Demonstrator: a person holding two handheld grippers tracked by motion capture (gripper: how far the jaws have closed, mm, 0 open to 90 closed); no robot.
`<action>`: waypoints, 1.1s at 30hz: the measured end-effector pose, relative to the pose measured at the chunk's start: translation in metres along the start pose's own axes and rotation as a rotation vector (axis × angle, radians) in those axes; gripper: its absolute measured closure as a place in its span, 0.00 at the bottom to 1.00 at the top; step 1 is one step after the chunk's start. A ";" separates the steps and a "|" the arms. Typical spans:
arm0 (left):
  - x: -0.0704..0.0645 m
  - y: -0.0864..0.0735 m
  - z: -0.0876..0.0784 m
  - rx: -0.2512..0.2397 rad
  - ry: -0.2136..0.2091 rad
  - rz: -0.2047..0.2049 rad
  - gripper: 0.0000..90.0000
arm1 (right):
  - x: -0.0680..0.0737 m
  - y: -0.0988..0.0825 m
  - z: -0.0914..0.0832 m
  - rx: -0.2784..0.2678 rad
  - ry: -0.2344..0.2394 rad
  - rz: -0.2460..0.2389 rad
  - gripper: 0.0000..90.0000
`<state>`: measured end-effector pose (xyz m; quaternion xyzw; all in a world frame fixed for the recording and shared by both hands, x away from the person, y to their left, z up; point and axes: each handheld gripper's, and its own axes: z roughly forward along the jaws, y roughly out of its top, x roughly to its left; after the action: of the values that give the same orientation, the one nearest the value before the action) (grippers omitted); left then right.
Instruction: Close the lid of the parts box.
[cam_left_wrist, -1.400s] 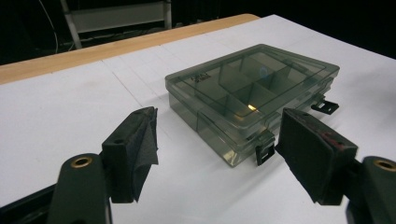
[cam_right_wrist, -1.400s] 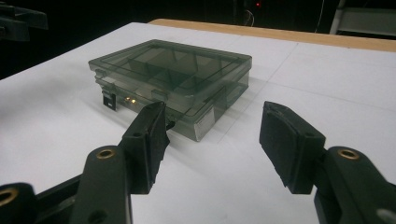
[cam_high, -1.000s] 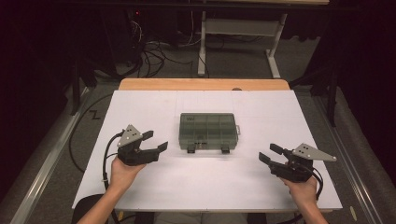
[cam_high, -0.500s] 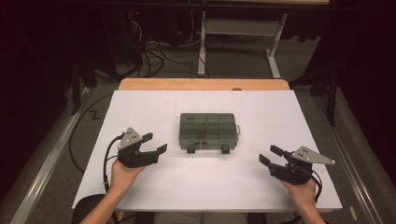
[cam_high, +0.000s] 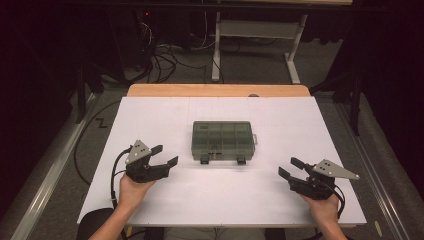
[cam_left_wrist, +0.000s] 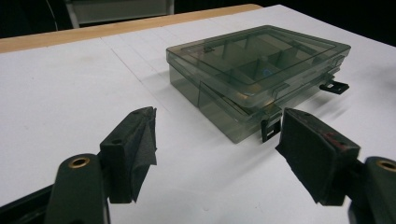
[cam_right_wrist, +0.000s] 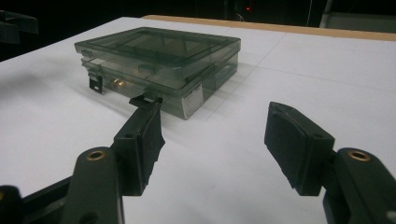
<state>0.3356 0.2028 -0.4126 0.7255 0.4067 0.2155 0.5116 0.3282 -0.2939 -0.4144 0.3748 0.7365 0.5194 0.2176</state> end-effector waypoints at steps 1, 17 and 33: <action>0.000 0.000 -0.001 -0.006 0.007 0.002 0.31 | 0.000 0.000 0.000 0.000 0.000 0.000 0.43; 0.000 -0.009 0.003 0.010 -0.006 -0.027 0.31 | -0.003 -0.007 -0.001 -0.013 -0.013 0.004 0.43; 0.001 -0.009 0.005 0.004 0.011 -0.018 0.30 | -0.006 -0.007 -0.003 -0.057 -0.005 0.019 0.41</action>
<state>0.3367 0.2022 -0.4227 0.7217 0.4167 0.2139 0.5097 0.3273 -0.3014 -0.4198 0.3769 0.7171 0.5414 0.2249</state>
